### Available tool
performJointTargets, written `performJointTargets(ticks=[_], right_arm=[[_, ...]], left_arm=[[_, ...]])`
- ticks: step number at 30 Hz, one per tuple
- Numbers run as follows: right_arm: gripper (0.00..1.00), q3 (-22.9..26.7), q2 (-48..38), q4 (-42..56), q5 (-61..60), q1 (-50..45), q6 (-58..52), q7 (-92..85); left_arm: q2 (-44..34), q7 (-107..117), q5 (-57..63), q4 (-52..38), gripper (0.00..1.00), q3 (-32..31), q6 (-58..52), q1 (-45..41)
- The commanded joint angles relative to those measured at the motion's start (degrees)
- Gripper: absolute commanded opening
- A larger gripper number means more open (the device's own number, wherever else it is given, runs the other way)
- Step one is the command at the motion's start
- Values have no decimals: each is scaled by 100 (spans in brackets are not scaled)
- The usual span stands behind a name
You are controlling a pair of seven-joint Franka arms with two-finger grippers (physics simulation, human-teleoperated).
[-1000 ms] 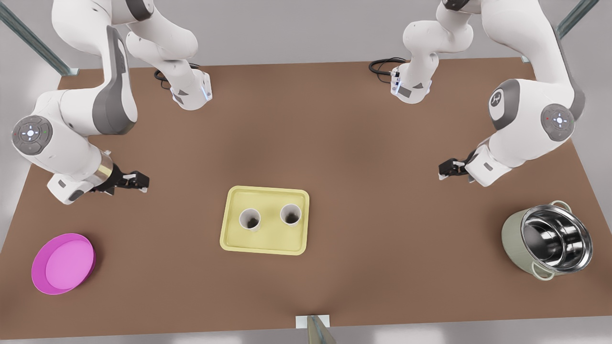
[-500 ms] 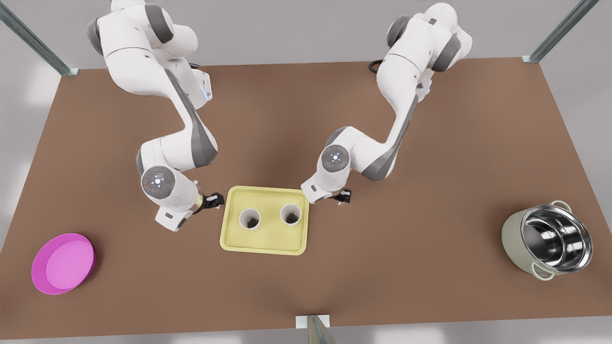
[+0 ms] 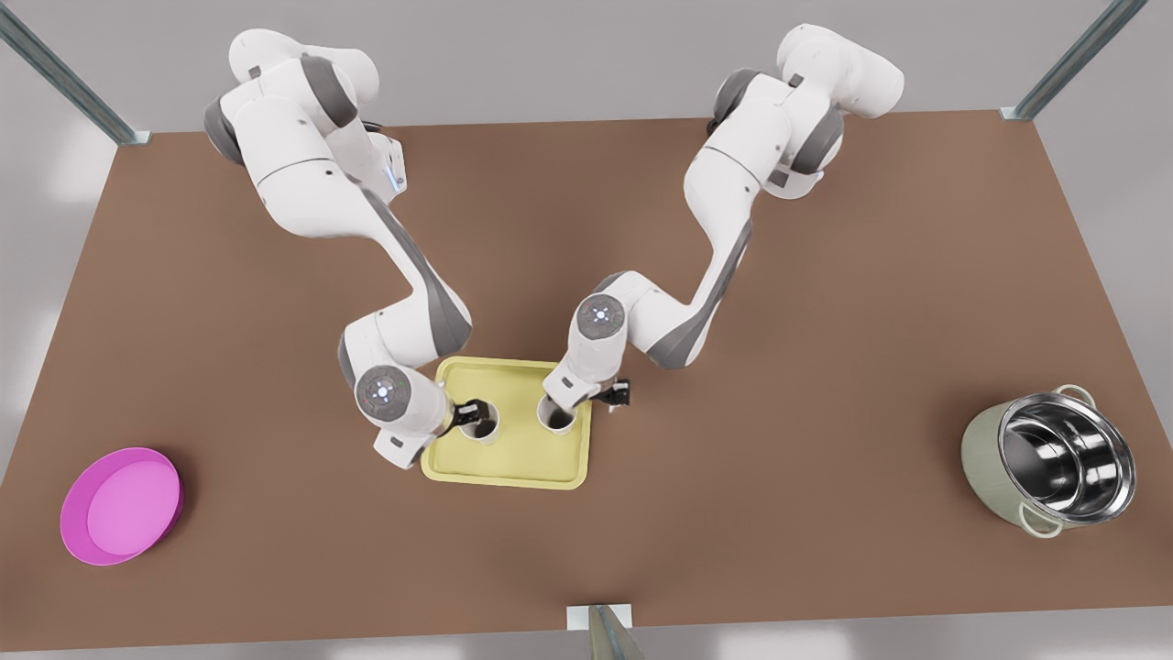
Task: Use the left arm to pick up the white IKEA cup from the tray and place it on the middle-left position; use the right arm to pick up the white IKEA cup from the tray and place it on the middle-right position
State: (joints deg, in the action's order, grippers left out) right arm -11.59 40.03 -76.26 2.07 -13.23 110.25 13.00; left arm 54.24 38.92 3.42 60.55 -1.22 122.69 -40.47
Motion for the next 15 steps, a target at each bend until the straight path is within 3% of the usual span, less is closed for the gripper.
performJointTargets(ticks=[1, 11, 13, 15], right_arm=[[100, -1, 57, -20, -4, 14, 84, 519], [99, -1, 172, -477, -4, 102, 568, 264], [99, -10, 233, -513, -4, 93, 673, 265], [92, -10, 286, -513, -4, 84, 673, 256]], left_arm=[[17, 1276, -17, 1, 100, -9, 177, -5], [438, 1338, -35, -8, 98, -106, 712, -22], [438, 1338, -35, -8, 67, -132, 678, -22], [368, 1355, -263, -8, 51, -124, 493, -14]])
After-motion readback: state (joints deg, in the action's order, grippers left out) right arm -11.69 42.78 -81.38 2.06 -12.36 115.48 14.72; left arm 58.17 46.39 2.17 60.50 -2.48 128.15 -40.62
